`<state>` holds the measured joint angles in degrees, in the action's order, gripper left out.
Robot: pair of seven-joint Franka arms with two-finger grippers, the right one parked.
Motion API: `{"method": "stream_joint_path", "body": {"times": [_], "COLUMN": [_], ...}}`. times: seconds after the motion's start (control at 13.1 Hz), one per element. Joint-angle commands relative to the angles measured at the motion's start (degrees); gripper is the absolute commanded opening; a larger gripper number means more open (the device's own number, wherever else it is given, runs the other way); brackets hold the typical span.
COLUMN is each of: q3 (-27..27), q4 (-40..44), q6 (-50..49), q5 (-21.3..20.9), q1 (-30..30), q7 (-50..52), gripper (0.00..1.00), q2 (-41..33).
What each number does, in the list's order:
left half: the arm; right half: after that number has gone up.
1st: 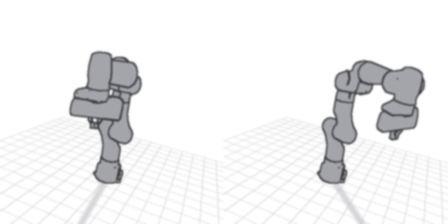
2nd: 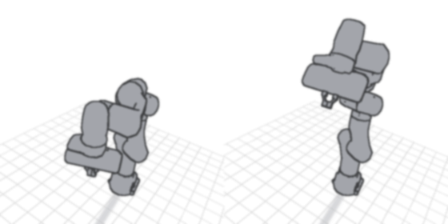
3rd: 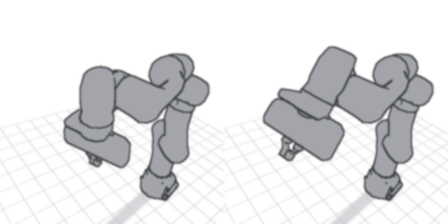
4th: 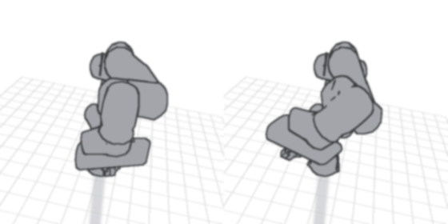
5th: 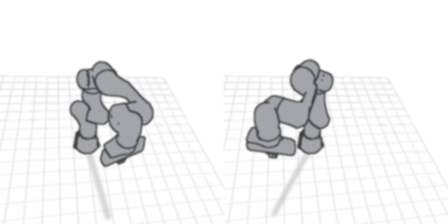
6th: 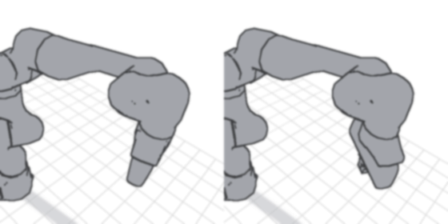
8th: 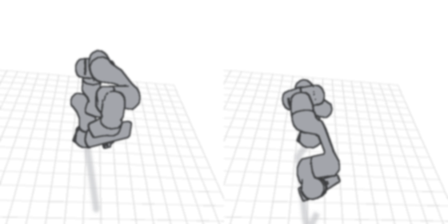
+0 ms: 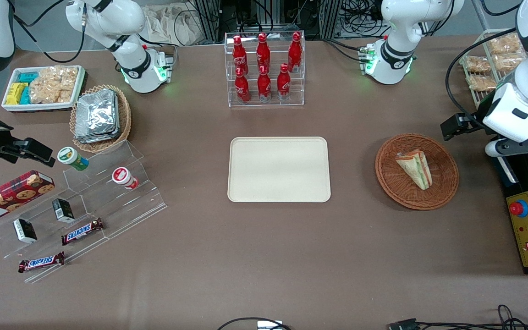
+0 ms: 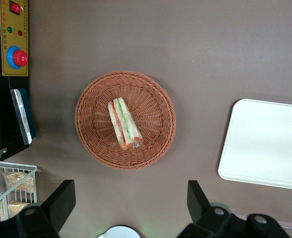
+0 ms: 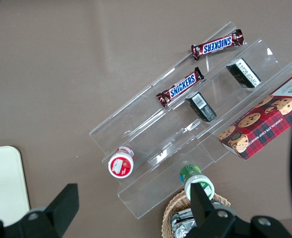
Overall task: Place sandwich from basket to tray
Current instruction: 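Move the left gripper over the wrapped sandwich in the wicker basket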
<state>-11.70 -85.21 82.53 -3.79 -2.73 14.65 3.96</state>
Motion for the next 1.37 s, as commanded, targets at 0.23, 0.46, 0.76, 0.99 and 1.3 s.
{"method": "stream_joint_path", "body": {"times": [0.23, 0.46, 0.76, 0.99, 1.3], "q3": [0.7, 0.8, 0.9, 1.1, 1.2], "q4": [0.5, -0.7, -12.0, -32.6, -46.7], "q6": [0.2, -0.2, 5.0, 20.3, 34.0], "q5": [-0.9, -1.1, -1.2, -1.2, -1.2], "q1": [1.0, 1.0, 1.0, 0.8, -1.8], "q7": [-0.1, -0.1, 6.6, 8.6, 9.4], "gripper": [1.0, 1.0, 1.0, 1.0, 1.0], "q2": [-0.2, -0.1, -2.8, -12.3, -15.8]}}
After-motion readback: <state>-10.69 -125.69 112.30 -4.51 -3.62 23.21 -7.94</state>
